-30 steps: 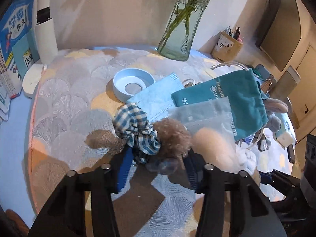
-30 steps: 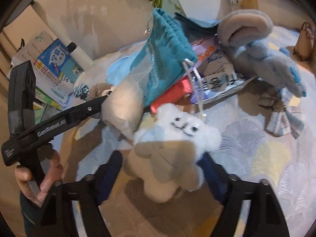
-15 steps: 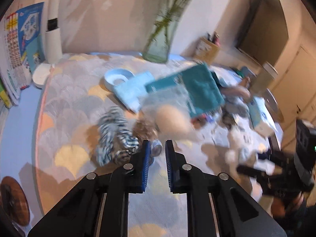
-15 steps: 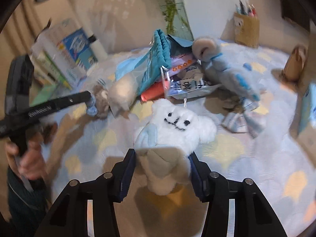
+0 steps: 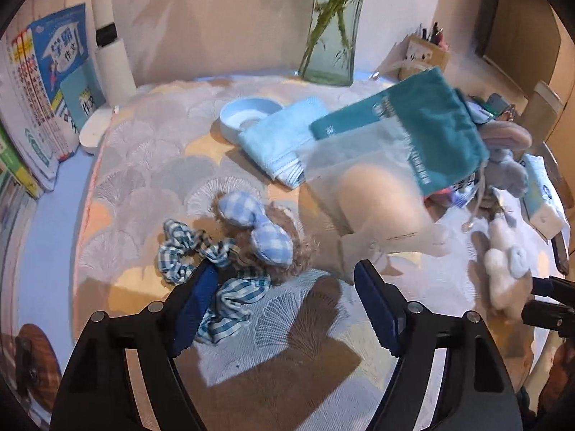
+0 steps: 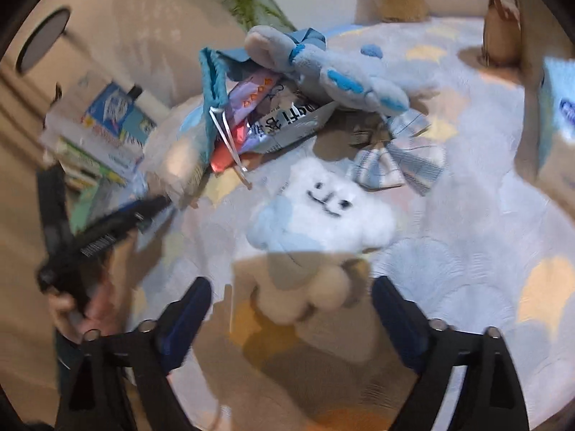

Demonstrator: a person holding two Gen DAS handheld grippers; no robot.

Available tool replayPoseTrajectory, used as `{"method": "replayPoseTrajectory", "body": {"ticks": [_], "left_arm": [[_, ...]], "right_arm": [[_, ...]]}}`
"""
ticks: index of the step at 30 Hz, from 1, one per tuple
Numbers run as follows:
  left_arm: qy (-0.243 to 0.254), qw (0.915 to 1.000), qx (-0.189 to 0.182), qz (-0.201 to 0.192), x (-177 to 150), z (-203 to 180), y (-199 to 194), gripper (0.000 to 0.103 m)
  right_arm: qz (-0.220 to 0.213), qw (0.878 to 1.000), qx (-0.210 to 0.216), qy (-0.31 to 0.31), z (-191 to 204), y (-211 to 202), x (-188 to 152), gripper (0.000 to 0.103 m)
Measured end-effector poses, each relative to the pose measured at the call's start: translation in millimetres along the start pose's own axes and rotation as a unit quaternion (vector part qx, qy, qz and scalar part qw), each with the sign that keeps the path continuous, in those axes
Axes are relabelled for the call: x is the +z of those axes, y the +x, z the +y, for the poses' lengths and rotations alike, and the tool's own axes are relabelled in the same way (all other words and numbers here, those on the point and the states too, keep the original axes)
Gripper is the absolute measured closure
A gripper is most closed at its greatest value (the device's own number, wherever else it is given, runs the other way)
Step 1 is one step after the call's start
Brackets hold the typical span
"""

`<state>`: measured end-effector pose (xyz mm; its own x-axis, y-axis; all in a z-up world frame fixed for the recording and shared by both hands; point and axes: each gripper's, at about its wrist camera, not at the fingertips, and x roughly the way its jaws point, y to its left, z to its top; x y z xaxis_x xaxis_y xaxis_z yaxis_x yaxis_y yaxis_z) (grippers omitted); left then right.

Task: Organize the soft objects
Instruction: 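Grasp the brown hedgehog plush with the left tool while the right tool lifts the white plush, then carry both plushes to the glass bowl and open both tools over it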

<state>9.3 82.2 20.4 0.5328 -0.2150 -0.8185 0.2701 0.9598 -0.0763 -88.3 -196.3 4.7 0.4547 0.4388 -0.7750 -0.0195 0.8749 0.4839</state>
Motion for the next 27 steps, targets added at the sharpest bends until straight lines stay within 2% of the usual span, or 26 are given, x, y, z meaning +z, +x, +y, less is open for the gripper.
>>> {"method": "replayPoseTrajectory", "body": {"ticks": [4,6,7,8,9,10,11,12,15,17,18,23,27], "left_arm": [[-0.011,0.9994,-0.029,-0.017,-0.2,2.9,-11.0,0.027],[-0.014,0.9995,-0.021,-0.021,3.8,4.3,-11.7,0.027],[-0.014,0.9998,-0.005,-0.015,6.4,3.7,-7.0,0.029],[-0.014,0.9998,0.01,-0.006,7.9,3.9,-1.3,0.035],[-0.014,0.9994,0.031,0.009,7.9,4.2,7.2,0.063],[-0.016,0.9991,0.037,0.015,7.7,5.5,12.4,0.071],[-0.018,0.9991,0.037,0.002,6.5,5.6,9.8,0.074],[-0.022,0.9991,0.037,0.001,6.3,4.5,8.0,0.079],[-0.033,0.9987,0.035,-0.017,2.1,2.5,-9.0,0.08],[-0.036,0.9987,0.009,-0.036,-0.7,-5.1,-31.5,0.08],[-0.03,0.9982,-0.001,-0.052,-1.9,-15.5,-49.0,0.08],[0.021,0.9926,-0.058,-0.104,6.7,-82.2,-101.2,0.08],[0.082,0.9824,-0.124,-0.113,23.1,-161.7,-111.5,0.08]], "right_arm": [[-0.007,0.999,-0.027,0.026,14.9,9.2,8.3,0.005],[-0.014,0.999,-0.041,0.031,18.1,11.5,14.4,0.005],[-0.017,0.998,-0.047,0.031,19.0,13.6,18.9,0.005],[-0.023,0.998,-0.056,0.031,19.6,15.7,21.6,0.005],[-0.029,0.997,-0.065,0.03,21.6,16.4,21.8,0.01],[-0.035,0.996,-0.08,0.023,24.8,17.1,22.1,0.028],[-0.044,0.993,-0.108,0.007,30.0,19.0,23.2,0.041],[-0.051,0.991,-0.127,-0.009,32.6,17.9,21.3,0.047],[-0.061,0.993,-0.095,-0.015,29.8,10.7,15.4,0.052],[-0.072,0.996,-0.042,-0.012,24.0,-3.7,8.8,0.052],[-0.082,0.996,-0.034,-0.014,24.4,-11.3,6.6,0.052],[-0.122,0.992,-0.041,-0.017,15.6,-49.5,7.8,0.052],[-0.155,0.986,-0.069,-0.005,-6.2,-85.3,9.8,0.052]]}}
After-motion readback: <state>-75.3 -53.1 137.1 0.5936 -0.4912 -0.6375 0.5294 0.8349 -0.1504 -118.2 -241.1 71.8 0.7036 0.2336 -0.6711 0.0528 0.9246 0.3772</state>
